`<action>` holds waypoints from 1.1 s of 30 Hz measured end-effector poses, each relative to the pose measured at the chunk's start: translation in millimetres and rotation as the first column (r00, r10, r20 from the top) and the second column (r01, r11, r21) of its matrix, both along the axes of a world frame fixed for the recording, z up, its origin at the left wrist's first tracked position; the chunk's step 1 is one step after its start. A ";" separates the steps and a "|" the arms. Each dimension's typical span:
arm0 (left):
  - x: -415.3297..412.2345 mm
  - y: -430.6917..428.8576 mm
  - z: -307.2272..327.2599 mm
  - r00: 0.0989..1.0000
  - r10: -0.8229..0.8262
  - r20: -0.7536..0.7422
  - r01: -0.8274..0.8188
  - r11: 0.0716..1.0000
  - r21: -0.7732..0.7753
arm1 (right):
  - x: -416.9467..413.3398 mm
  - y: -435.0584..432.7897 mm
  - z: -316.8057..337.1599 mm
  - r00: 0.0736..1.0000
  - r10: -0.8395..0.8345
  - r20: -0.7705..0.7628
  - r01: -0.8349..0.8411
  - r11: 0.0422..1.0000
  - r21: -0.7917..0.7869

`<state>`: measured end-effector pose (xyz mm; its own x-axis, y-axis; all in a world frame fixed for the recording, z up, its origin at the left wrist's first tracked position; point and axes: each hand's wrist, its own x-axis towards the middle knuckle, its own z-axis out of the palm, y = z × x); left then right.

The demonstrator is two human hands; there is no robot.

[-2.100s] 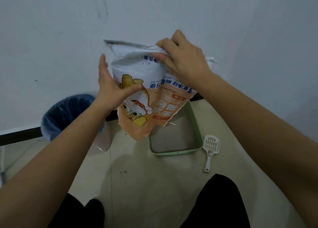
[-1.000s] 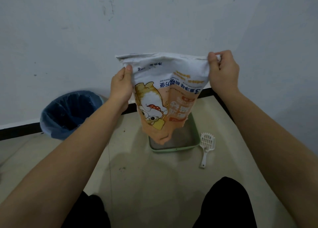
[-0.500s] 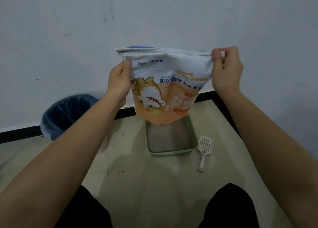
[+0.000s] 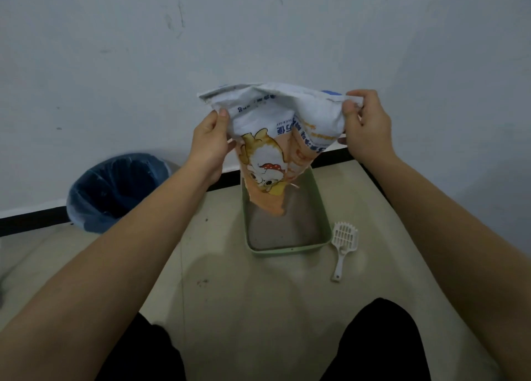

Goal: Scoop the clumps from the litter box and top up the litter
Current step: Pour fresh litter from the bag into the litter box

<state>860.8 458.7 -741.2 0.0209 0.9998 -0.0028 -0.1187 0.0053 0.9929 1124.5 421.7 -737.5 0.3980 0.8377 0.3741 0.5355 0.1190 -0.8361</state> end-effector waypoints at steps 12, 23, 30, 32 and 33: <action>-4.4 4.8 -1.5 0.996 0.057 0.073 -0.056 0.998 -0.015 | -6.9 -0.8 1.3 0.986 0.056 -0.154 -0.049 0.998 0.050; -17.5 17.7 -9.5 0.997 0.024 0.076 -0.016 0.995 -0.101 | -8.4 -7.4 5.0 0.999 -0.040 -0.016 0.040 0.999 0.002; -21.8 27.8 0.8 0.987 -0.001 0.163 0.004 1.000 -0.018 | -4.3 -12.4 17.0 0.996 0.042 -0.083 -0.045 0.998 -0.033; -12.9 26.2 0.1 0.989 -0.080 0.125 0.081 0.997 -0.002 | -10.8 -12.7 18.9 0.994 0.093 -0.064 -0.097 0.993 -0.073; -7.6 24.0 -0.6 0.985 -0.118 0.123 0.119 0.993 0.001 | -13.5 -13.3 18.8 0.991 0.105 -0.078 -0.112 0.990 -0.090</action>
